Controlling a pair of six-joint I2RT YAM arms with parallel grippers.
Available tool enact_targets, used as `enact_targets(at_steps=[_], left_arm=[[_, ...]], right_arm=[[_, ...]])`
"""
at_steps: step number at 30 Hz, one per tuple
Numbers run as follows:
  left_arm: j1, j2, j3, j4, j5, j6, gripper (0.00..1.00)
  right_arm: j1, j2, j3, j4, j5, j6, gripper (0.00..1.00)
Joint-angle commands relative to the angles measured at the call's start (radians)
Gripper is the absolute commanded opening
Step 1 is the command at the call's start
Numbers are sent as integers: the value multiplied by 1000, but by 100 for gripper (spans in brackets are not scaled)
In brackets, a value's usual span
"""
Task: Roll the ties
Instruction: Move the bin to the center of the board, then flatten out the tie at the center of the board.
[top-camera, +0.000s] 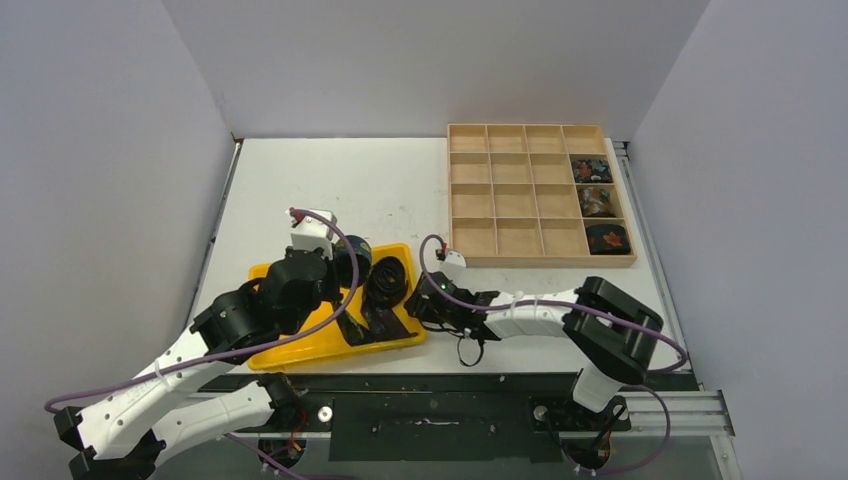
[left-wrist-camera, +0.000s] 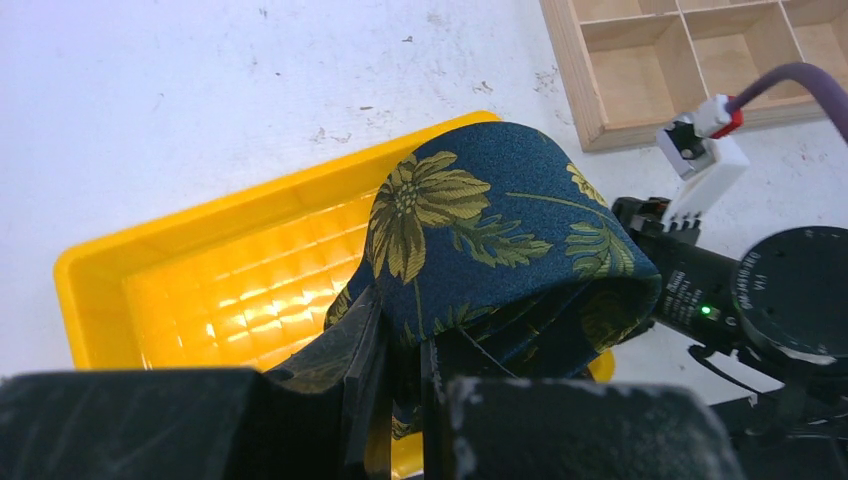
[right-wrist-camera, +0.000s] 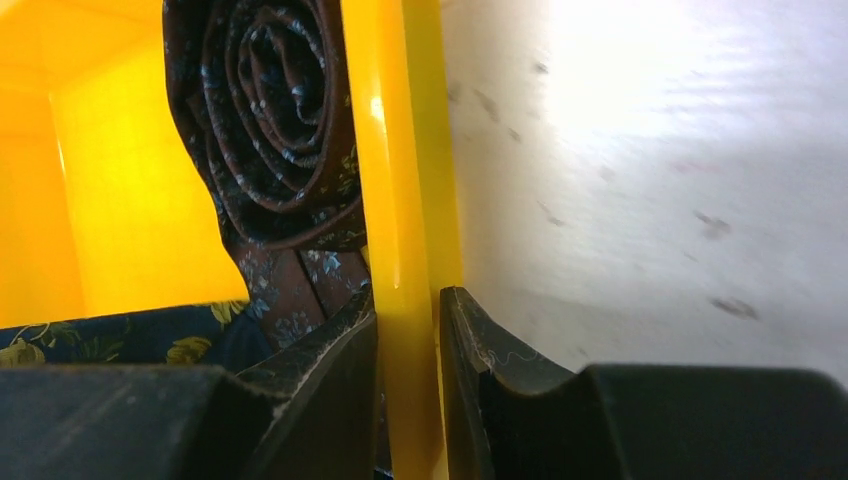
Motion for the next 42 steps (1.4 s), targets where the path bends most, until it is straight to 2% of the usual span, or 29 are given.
enact_targets(at_steps=[1,9,16,21,23,24,26,27,29,30,32,36,40,42], left_arm=[[7,-37,64,0,-69,-3,0],[12,-30,129,31,-109,51,0],[17,4,174,141,-140,137,0],[24,61,304,205,-147,214,0],[24,87,365,195,-132,230,0],[24,99,391,183,-117,234,0],[24,115,430,161,-77,240,0],[24,115,434,157,-57,238,0],[25,112,424,158,-6,222,0],[26,107,411,166,21,209,0],[27,99,372,187,75,175,0],[27,67,228,310,223,74,0],[20,36,-28,607,468,-59,0],[-2,49,-140,813,588,-131,0]], right_arm=[[-16,109,166,38,33,47,5],[-137,328,460,-57,72,-21,5],[-206,556,801,-180,51,-107,5],[-227,735,1091,-296,27,-148,5],[-232,753,1132,-306,14,-195,7],[-235,722,1113,-282,3,-223,20],[-243,638,1038,-232,-1,-276,55],[-248,592,1005,-225,-8,-297,67],[-263,501,952,-243,-27,-338,86],[-270,452,927,-264,-30,-357,91],[-282,341,851,-293,-29,-385,96],[-286,40,583,-264,8,-415,99],[-279,-316,246,-226,57,-478,100],[-281,-460,159,-302,107,-498,100]])
